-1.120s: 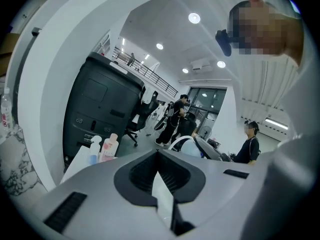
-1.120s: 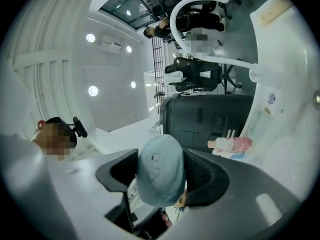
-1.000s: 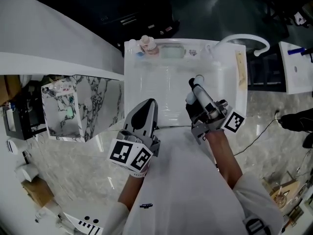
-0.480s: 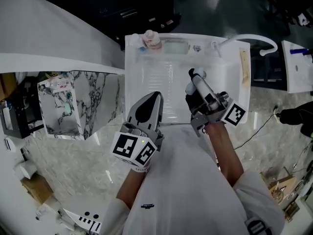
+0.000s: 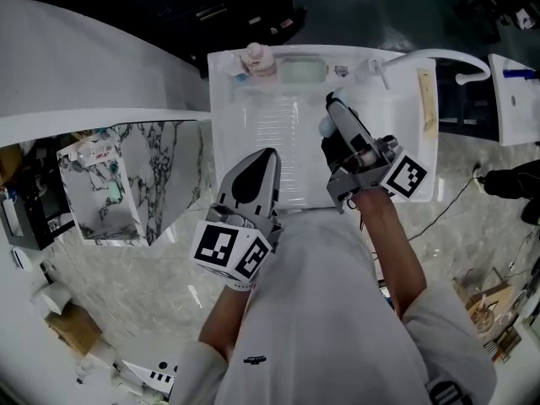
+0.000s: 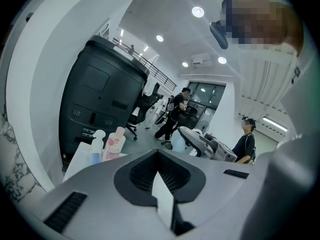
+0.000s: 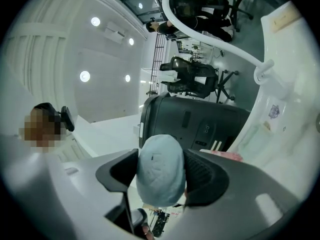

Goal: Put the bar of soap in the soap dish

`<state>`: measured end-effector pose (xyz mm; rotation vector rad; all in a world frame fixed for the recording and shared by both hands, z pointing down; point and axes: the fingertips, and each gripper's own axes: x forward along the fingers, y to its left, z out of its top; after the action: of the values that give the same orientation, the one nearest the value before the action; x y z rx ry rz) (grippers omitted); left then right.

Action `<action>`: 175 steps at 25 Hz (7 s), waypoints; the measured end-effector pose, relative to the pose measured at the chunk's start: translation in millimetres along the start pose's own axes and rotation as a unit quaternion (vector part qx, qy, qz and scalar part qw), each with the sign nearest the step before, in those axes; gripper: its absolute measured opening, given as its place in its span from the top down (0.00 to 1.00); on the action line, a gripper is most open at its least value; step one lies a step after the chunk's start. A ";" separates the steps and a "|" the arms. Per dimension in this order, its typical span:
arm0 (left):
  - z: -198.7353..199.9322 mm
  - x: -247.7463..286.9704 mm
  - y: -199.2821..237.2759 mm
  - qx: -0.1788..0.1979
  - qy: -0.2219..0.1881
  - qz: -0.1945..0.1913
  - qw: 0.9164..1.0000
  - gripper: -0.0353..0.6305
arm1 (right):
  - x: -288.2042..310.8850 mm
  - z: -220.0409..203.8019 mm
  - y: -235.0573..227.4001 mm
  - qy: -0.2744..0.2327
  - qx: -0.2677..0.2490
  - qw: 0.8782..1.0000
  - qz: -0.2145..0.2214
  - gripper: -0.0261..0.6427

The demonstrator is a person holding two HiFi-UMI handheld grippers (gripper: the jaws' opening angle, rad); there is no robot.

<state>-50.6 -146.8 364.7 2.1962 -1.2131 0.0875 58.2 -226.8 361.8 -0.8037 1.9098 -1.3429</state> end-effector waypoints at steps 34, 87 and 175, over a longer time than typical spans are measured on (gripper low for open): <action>-27.3 45.8 65.6 -0.038 0.054 -0.001 0.998 0.94 | 67.8 1.9 -148.9 0.047 -0.173 0.966 -0.185 0.53; -44.4 54.2 80.6 -0.057 0.085 0.007 0.995 0.94 | 83.9 2.4 -257.2 0.127 -0.378 0.845 -0.356 0.56; 1.9 -58.5 -2.6 0.040 -0.070 0.072 0.994 0.94 | -97.6 -10.2 45.5 0.139 -0.554 0.804 -0.167 0.94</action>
<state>-82.6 -103.3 342.0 2.2123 -1.4685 0.0407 103.0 -131.4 337.3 -1.6066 2.8913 -0.3532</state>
